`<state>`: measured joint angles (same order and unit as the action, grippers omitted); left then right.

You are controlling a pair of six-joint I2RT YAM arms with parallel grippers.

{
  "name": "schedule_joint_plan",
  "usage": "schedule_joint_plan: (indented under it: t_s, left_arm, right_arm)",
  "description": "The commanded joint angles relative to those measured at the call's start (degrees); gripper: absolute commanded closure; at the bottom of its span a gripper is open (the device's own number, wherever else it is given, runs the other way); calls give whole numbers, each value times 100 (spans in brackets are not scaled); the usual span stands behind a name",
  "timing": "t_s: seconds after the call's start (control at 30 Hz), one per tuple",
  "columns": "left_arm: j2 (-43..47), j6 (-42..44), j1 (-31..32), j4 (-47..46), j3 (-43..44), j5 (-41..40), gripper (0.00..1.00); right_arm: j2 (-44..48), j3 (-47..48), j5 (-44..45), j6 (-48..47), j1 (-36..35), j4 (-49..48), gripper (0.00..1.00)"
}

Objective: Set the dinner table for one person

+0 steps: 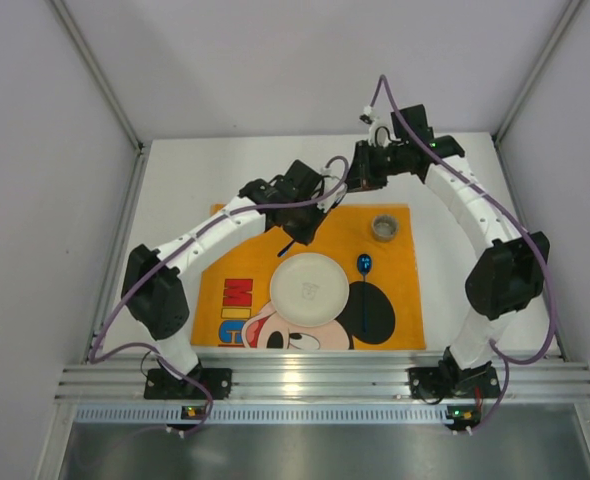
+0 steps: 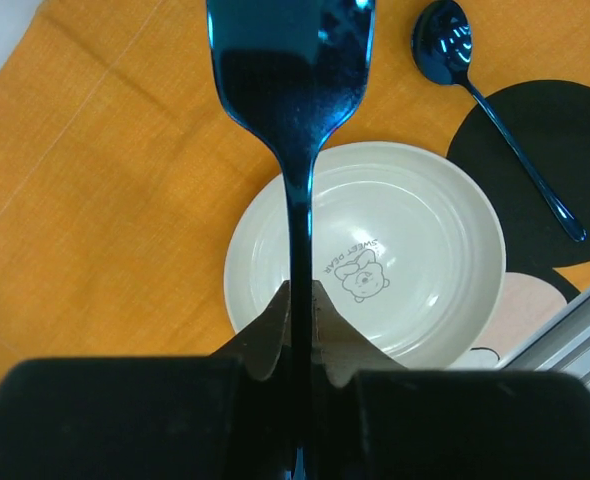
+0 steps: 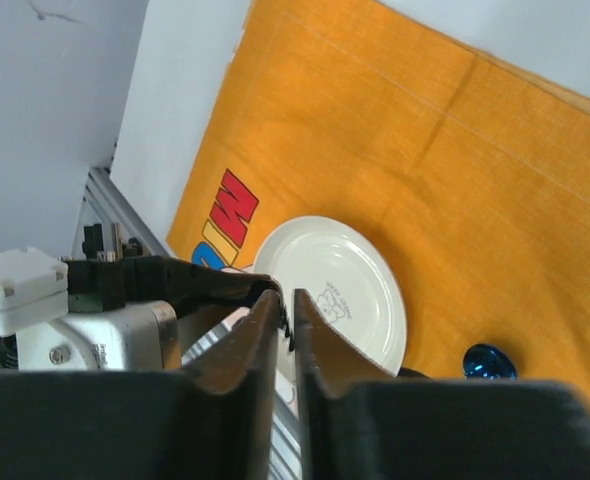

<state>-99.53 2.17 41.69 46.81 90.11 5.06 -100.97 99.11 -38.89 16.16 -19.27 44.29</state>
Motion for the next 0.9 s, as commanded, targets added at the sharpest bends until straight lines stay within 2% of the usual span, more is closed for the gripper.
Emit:
schedule_joint_plan:
  t_s: [0.0, 0.03, 0.07, 0.1, 0.3, 0.5, 0.6, 0.63, 0.7, 0.87]
  left_arm:
    - [47, -209, -197, 127, 95, -541, 100]
    - [65, -209, -197, 162, 86, -550, 100]
    - [74, -313, -197, 206, 69, -611, 100]
    - [91, -375, -197, 232, -36, -698, 100]
    - [670, -797, -345, 198, -1344, -1350, 100]
    - [1294, -1561, -1031, 39, -2655, -1446, 100]
    - [1550, -1843, -1487, -197, -3156, -1185, 99]
    - [1707, -1878, -1697, -259, -3261, -991, 96]
    - [1805, -1879, -1813, -548, -3543, -657, 88]
    - [1682, -2089, -1849, -848, -3877, -541, 87]
  right_arm:
    - [218, 258, -259, 211, 11, 211, 83]
    - [201, 301, -250, 255, 11, 211, 64]
    - [174, 311, -163, 291, 2, 203, 49]
    - [174, 337, -93, 317, 2, 203, 1]
    - [227, 329, 417, 519, 221, 203, 0]
    - [332, -119, 471, 704, 415, 106, 0]
    - [332, -243, 453, 765, 415, 53, 0]
    - [332, -260, 444, 783, 415, 36, 0]
    - [315, -261, 435, 783, 415, 27, 0]
    - [262, -261, 426, 792, 424, 27, 0]
